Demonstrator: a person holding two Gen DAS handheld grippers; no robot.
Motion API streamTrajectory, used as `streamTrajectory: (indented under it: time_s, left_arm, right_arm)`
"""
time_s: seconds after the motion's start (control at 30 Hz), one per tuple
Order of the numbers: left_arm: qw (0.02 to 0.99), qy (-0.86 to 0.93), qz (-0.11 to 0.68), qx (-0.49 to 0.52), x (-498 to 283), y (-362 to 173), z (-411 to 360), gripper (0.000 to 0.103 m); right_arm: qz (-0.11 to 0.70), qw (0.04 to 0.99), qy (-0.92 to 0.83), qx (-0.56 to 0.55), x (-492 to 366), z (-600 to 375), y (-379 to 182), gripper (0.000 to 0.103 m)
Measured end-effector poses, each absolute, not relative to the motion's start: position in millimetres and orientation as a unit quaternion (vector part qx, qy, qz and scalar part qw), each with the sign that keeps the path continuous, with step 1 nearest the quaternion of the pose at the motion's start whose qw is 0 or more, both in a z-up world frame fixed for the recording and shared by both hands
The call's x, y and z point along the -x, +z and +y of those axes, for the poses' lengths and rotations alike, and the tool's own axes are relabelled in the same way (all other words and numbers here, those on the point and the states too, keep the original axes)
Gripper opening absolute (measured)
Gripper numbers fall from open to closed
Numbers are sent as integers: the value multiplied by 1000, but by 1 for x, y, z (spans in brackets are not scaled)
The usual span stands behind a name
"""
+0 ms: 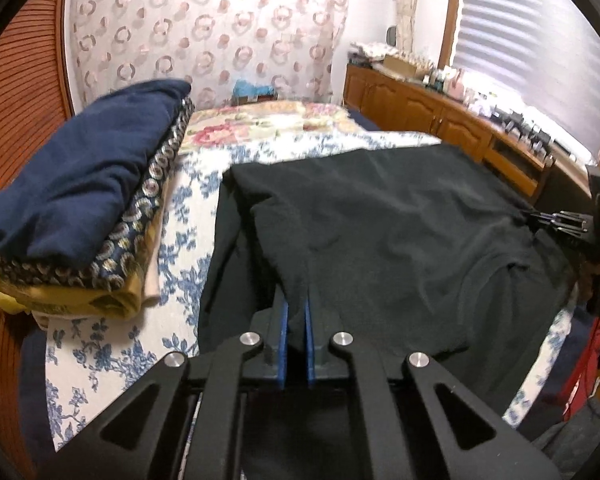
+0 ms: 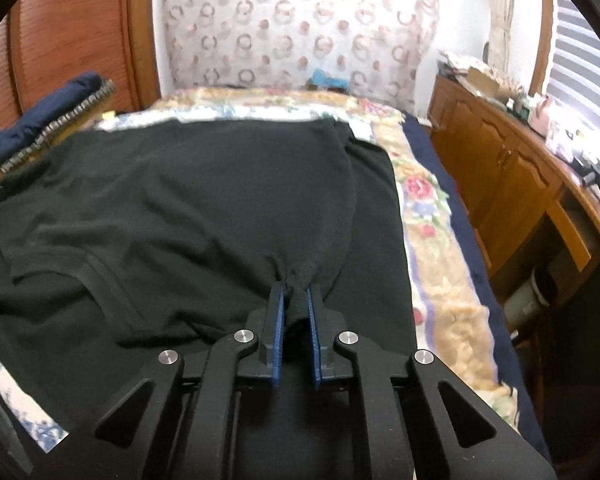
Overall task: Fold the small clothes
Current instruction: 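Pinch the folded edge again with both grippers, pull it taut, release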
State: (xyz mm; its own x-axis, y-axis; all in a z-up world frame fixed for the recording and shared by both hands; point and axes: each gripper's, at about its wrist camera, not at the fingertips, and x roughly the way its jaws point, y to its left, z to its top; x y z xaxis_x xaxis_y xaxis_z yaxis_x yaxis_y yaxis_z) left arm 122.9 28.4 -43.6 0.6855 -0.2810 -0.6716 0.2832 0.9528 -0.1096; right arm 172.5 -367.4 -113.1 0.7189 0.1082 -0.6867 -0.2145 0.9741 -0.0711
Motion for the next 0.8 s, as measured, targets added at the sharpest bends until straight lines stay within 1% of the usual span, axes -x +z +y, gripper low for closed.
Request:
streamTrajectory:
  time_s: [0.27,0.4,0.5,0.67,0.8]
  left_arm:
    - [927,-170,334,32,-102,-20,37,3]
    - [928,-183,321,47,-87,-8,43,3]
    - [928,-186,320,39,-72,-1,45,3]
    - [922,-172,344,36,-46,-18,47,3]
    - [912,-158,378,31,-45,-51,44,5]
  right_arm:
    - [313,942,100,65,-153,-376,-65,7]
    - [300,946,106,65,-133,-380,-48,7]
    - [296,946,114,65,-117,-386,-34,7]
    - [308,940,122,77,-87,-393,-30,7]
    - [347,926,121,81,-84,-390,-60,7]
